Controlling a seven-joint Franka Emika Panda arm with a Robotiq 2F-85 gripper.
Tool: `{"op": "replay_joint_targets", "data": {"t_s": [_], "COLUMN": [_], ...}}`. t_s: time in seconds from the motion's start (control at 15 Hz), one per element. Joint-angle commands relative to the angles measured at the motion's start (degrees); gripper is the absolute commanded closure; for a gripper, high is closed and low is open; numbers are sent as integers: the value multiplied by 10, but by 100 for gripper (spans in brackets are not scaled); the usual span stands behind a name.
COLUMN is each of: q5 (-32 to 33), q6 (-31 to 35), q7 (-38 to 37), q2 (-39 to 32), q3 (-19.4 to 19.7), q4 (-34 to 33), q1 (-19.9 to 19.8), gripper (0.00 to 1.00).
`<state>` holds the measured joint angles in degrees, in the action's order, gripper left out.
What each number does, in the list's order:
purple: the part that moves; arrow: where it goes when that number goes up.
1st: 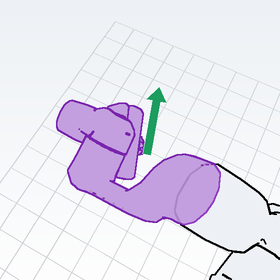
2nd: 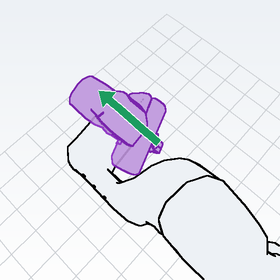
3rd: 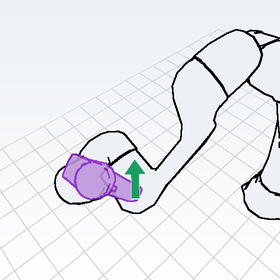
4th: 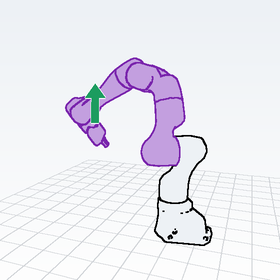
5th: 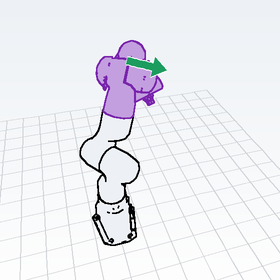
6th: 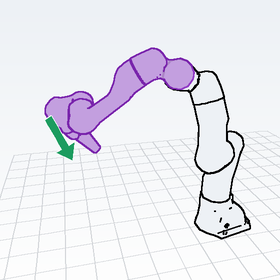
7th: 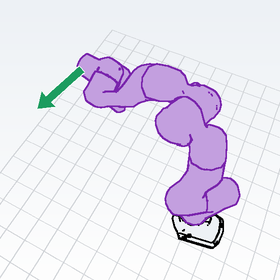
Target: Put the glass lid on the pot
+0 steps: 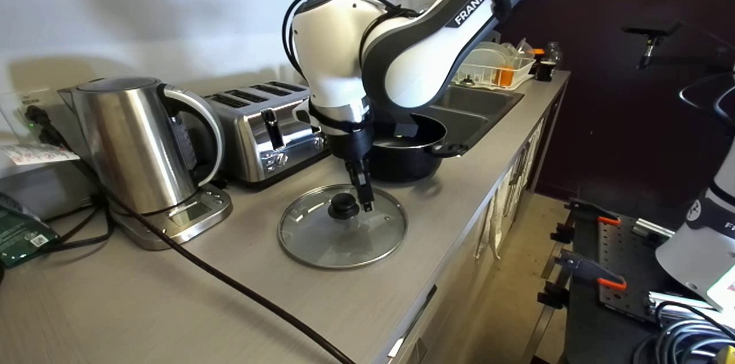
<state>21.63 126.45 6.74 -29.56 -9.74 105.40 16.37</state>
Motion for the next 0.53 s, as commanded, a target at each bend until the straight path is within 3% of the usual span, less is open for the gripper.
{"op": "replay_joint_targets", "data": {"t_s": [0.0, 0.4, 0.47], "q5": [-34, -68, -72], "q6": [-18, -18, -16], "q7": [8, 8, 9], "q2": [-35, -57, -57], "q3": [-3, -5, -5], "q4": [-54, -86, -87], "q1": [-2, -1, -2], "gripper": [0, 0, 25]}}
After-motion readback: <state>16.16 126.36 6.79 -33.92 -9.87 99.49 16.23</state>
